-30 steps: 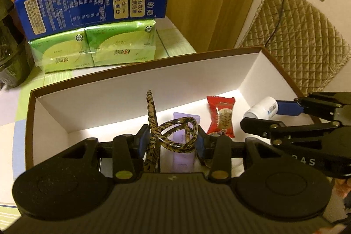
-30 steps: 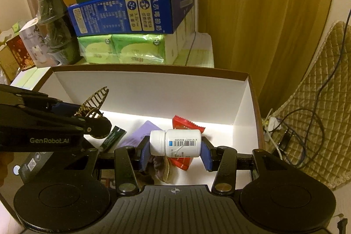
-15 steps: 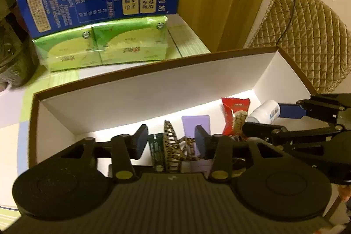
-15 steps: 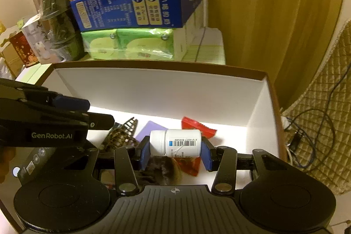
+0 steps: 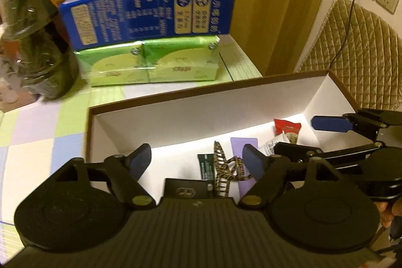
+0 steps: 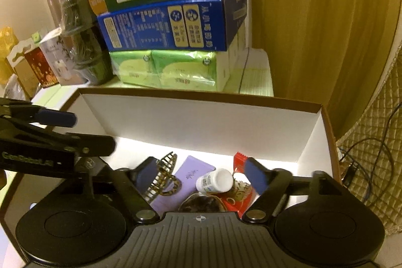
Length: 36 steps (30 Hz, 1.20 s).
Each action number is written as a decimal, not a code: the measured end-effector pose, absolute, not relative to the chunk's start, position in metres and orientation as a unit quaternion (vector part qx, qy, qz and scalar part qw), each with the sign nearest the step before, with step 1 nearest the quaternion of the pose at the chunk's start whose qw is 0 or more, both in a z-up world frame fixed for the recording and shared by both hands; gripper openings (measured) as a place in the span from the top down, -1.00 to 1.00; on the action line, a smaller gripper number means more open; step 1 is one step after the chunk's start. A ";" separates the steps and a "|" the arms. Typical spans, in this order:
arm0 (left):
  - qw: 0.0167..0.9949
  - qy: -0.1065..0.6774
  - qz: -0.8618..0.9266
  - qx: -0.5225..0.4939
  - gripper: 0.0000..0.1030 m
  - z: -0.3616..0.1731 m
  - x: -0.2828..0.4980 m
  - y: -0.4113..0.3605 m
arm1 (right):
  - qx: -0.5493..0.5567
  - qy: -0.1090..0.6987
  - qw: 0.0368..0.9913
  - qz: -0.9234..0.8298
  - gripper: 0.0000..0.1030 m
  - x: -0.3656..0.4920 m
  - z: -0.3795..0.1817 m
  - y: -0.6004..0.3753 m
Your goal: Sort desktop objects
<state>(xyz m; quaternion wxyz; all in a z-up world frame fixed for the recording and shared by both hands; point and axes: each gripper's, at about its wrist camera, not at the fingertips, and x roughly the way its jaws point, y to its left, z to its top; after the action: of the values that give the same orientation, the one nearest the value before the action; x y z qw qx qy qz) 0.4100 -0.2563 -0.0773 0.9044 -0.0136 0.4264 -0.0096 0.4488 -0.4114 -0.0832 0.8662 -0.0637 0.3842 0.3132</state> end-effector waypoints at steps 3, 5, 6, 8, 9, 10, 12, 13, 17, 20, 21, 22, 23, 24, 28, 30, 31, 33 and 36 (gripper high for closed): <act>0.908 0.418 0.000 -0.016 -0.67 -0.069 0.398 -0.250 | -0.060 0.375 0.871 0.312 -0.79 0.438 -0.075 -0.415; 0.910 0.414 0.003 -0.017 -0.70 -0.063 0.390 -0.246 | -0.054 0.367 0.876 0.308 -0.94 0.427 -0.069 -0.420; 0.911 0.411 0.002 -0.018 -0.74 -0.060 0.385 -0.244 | -0.051 0.363 0.879 0.306 -0.96 0.420 -0.067 -0.423; 0.914 0.405 -0.002 -0.018 -0.76 -0.053 0.374 -0.241 | -0.046 0.356 0.883 0.304 -0.96 0.405 -0.062 -0.429; 0.916 0.401 -0.001 -0.016 -0.77 -0.050 0.367 -0.240 | -0.042 0.353 0.884 0.302 -0.96 0.398 -0.060 -0.432; 0.918 0.397 0.003 -0.013 -0.78 -0.047 0.360 -0.239 | -0.039 0.352 0.886 0.299 -0.96 0.391 -0.058 -0.434; 0.922 0.387 0.004 -0.010 -0.89 -0.040 0.346 -0.236 | -0.032 0.348 0.890 0.293 -0.96 0.376 -0.053 -0.441; 0.924 0.383 0.004 -0.010 -0.90 -0.037 0.339 -0.234 | -0.028 0.345 0.892 0.290 -0.96 0.369 -0.052 -0.443; 0.930 0.368 0.003 -0.014 -0.93 -0.025 0.310 -0.226 | -0.015 0.337 0.900 0.277 -0.96 0.337 -0.044 -0.451; 0.933 0.360 0.007 -0.011 -0.98 -0.019 0.283 -0.218 | -0.017 0.334 0.905 0.262 -0.97 0.314 -0.040 -0.451; 0.933 0.358 0.011 -0.010 -0.98 -0.018 0.275 -0.215 | -0.019 0.333 0.908 0.255 -0.96 0.307 -0.039 -0.451; 0.934 0.356 0.014 -0.008 -0.98 -0.016 0.267 -0.211 | -0.020 0.332 0.910 0.248 -0.96 0.299 -0.038 -0.450; 0.935 0.354 0.015 -0.009 -0.98 -0.015 0.258 -0.208 | -0.020 0.331 0.912 0.243 -0.96 0.291 -0.037 -0.450; 0.935 0.353 0.019 -0.011 -0.98 -0.014 0.250 -0.203 | -0.018 0.331 0.913 0.238 -0.96 0.284 -0.037 -0.450; 0.935 0.352 0.036 -0.007 -0.98 -0.011 0.216 -0.186 | -0.005 0.341 0.910 0.234 -0.96 0.256 -0.035 -0.449; 0.937 0.347 0.049 0.004 -0.98 -0.010 0.199 -0.179 | -0.005 0.343 0.911 0.228 -0.96 0.244 -0.035 -0.449; 0.937 0.345 0.055 0.008 -0.98 -0.009 0.191 -0.175 | -0.007 0.344 0.911 0.228 -0.97 0.237 -0.035 -0.447; 0.935 0.347 0.065 0.015 -0.98 -0.008 0.176 -0.167 | -0.014 0.347 0.910 0.224 -0.97 0.222 -0.034 -0.443; 0.934 0.349 0.070 0.015 -0.98 -0.006 0.154 -0.154 | -0.014 0.354 0.908 0.223 -0.96 0.203 -0.034 -0.437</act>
<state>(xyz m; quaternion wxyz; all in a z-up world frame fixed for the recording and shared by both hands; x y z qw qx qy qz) 0.1536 -0.1543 -0.0056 0.9342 0.0154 0.3494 0.0703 0.2033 -0.4366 -0.0339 0.9081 -0.0140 0.3539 0.2233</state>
